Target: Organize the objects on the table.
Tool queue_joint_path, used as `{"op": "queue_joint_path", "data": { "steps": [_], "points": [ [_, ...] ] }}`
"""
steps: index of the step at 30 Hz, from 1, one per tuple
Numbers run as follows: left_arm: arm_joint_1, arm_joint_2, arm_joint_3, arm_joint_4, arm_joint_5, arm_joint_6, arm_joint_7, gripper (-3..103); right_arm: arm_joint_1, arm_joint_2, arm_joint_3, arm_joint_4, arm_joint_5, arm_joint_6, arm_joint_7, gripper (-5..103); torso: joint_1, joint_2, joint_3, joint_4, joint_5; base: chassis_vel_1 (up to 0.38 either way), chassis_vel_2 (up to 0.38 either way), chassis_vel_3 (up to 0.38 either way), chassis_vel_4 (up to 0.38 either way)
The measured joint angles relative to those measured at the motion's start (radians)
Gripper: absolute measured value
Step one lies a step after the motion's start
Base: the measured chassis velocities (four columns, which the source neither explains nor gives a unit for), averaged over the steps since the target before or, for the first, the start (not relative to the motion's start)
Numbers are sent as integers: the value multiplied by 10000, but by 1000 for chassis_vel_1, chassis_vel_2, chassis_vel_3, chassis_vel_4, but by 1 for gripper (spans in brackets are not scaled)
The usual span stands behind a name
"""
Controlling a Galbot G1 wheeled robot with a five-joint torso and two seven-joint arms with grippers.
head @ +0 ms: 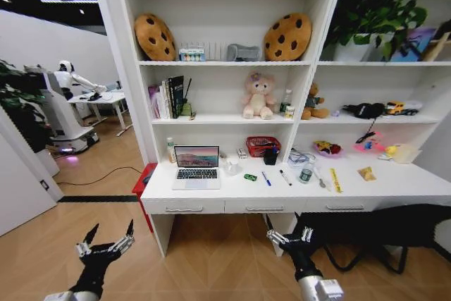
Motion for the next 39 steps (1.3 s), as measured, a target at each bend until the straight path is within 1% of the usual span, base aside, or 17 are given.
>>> {"op": "queue_joint_path", "data": {
  "steps": [7, 10, 12, 15, 19, 27, 32, 34, 37, 39],
  "points": [
    [240, 121, -287, -218, -278, 7, 176, 100, -298, -202, 332, 63, 608, -200, 18, 100, 0, 0, 0, -1, 1, 0, 0, 0, 0],
    [254, 134, -288, -219, -287, 15, 188, 100, -312, -205, 337, 65, 646, -222, 17, 100, 0, 0, 0, 0, 0, 0, 0, 0, 0],
    [292, 106, -162, -124, -143, 5, 292, 100, -308, -162, 311, 55, 673, -307, -37, 100, 0, 0, 0, 0, -1, 0, 0, 0, 0],
    [325, 11, -15, -7, 31, -103, 356, 101, -296, -88, 264, 6, 642, -336, -114, 100, 0, 0, 0, 0, 0, 0, 0, 0, 0],
    [304, -55, 89, 81, 13, -139, 366, 99, -289, -3, 248, 21, 536, -330, -186, 100, 0, 0, 0, 1, 0, 0, 0, 0, 0],
    [-23, -70, 27, 195, -387, -135, 332, 98, -114, 272, 369, 76, 382, -276, -285, 100, -1, 0, -1, 0, 0, 0, 0, 0, 0],
    [-106, -88, 92, 273, -463, -135, 315, 98, -69, 450, 369, 140, 182, -138, -344, 100, -2, 1, -1, 2, 0, -102, 83, 98, -88],
    [-140, -19, 139, 318, -420, -125, 316, 98, -77, 476, 369, 162, 154, -68, -360, 100, -2, 1, 0, -1, -3, -128, 136, 167, -151],
    [-151, 50, 148, 349, -407, -110, 319, 98, -43, 477, 374, 186, 152, -34, -364, 100, 0, 0, 1, 3, 3, -169, 189, 184, -193],
    [-151, 100, 145, 362, -410, -108, 322, 98, -26, 482, 378, 218, 154, -27, -366, 100, 0, 1, 0, 2, -3, -200, 213, 200, -202]
  ]
}}
